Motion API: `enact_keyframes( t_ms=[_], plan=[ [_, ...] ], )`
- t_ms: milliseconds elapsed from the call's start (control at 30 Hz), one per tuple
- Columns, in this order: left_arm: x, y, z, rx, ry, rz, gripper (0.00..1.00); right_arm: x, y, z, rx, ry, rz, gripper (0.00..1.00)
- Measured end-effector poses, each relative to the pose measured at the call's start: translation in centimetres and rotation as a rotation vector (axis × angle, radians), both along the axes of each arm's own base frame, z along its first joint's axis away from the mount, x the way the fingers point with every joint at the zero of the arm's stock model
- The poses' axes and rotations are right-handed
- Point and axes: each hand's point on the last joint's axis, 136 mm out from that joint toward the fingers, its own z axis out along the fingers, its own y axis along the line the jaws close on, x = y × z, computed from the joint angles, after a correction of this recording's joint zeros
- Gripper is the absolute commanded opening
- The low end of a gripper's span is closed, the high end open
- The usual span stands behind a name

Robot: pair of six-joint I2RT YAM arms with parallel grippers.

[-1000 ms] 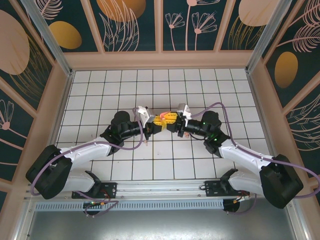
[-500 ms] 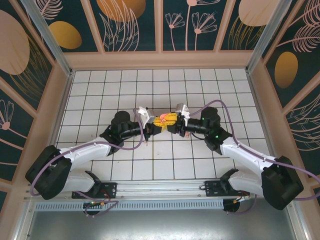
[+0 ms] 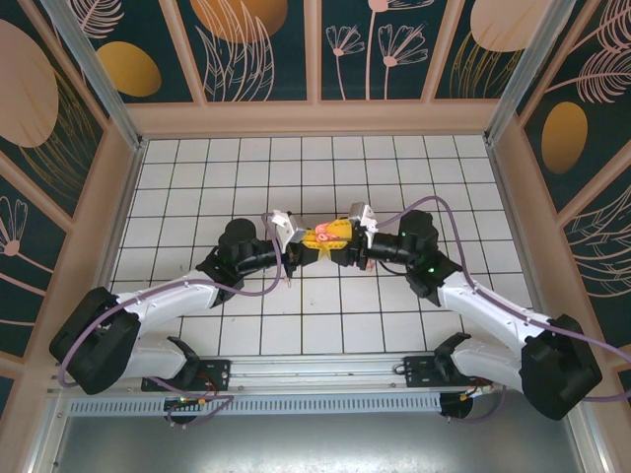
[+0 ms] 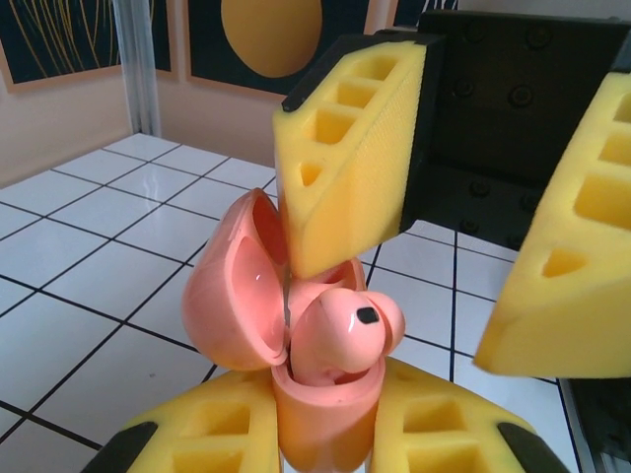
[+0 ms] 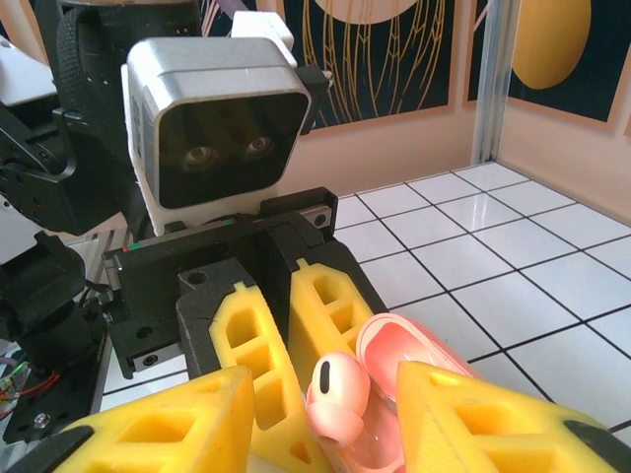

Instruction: Insert the wireless bluetooth earbuds into the charging case

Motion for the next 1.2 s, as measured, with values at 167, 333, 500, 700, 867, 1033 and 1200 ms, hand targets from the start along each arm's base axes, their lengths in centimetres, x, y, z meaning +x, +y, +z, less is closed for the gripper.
enact_keyframes(
  t_ms=[167,333,500,700,867,1033,1200],
  plan=[
    [-0.1,0.0,0.2,-0.004,-0.005,-0.005,0.08,-0.1,-0.6,1.1,0.021,-0.01,-0.023,0.51],
    [-0.1,0.0,0.2,-0.005,-0.005,-0.005,0.08,0.1,-1.4,2.5,0.054,-0.011,-0.077,0.68],
    [-0.2,0.0,0.4,-0.007,-0.008,-0.005,0.08,0.6,-2.3,3.6,0.083,0.008,-0.151,0.78],
    [-0.2,0.0,0.4,-0.007,-0.008,-0.005,0.08,1.0,-2.4,3.0,0.077,0.055,-0.176,0.79],
    [-0.2,0.0,0.4,-0.007,-0.008,-0.006,0.08,1.4,-2.2,2.1,0.062,0.083,-0.177,0.79],
    [-0.2,0.0,0.4,-0.007,-0.008,-0.008,0.08,1.9,-1.8,0.8,0.037,0.113,-0.179,0.78],
    [-0.2,0.0,0.4,-0.007,-0.008,-0.008,0.08,2.2,-1.6,0.3,0.025,0.127,-0.18,0.77]
  ],
)
